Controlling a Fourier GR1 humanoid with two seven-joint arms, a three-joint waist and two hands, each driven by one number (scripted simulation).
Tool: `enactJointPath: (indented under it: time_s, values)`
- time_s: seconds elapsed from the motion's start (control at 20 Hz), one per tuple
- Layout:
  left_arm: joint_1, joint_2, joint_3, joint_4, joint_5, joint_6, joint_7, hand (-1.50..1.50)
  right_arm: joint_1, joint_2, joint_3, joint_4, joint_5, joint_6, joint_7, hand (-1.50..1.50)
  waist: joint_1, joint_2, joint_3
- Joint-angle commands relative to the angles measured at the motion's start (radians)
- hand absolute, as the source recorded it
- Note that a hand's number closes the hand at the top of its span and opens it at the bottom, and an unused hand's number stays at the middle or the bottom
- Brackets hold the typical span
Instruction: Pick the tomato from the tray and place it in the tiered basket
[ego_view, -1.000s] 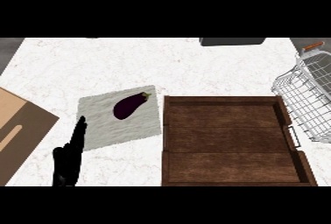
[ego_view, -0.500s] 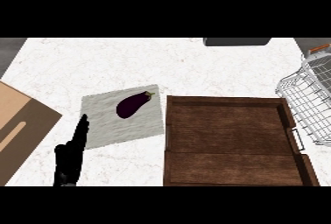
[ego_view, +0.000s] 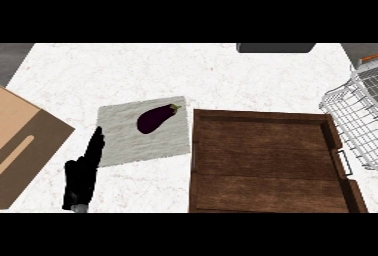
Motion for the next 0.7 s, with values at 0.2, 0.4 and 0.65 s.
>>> enactJointPath:
  time_s: [0.2,0.4,0.65]
  values:
    - [0.022,0.031,0.019,-0.027,0.015,-0.053,0.03,0.0,-0.135,-0.054,0.009,0.301,-0.012,0.004,-0.018,1.5,0.009,0.005,-0.001]
    - [0.022,-0.026,0.001,0.013,-0.032,0.004,0.0,0.0,-0.132,-0.015,0.083,0.401,0.054,-0.058,-0.084,1.5,0.005,0.006,0.0]
    - [-0.022,-0.021,0.03,0.019,-0.023,-0.013,0.024,0.0,-0.139,0.014,0.125,0.571,0.118,-0.151,-0.161,1.5,0.005,0.007,0.0]
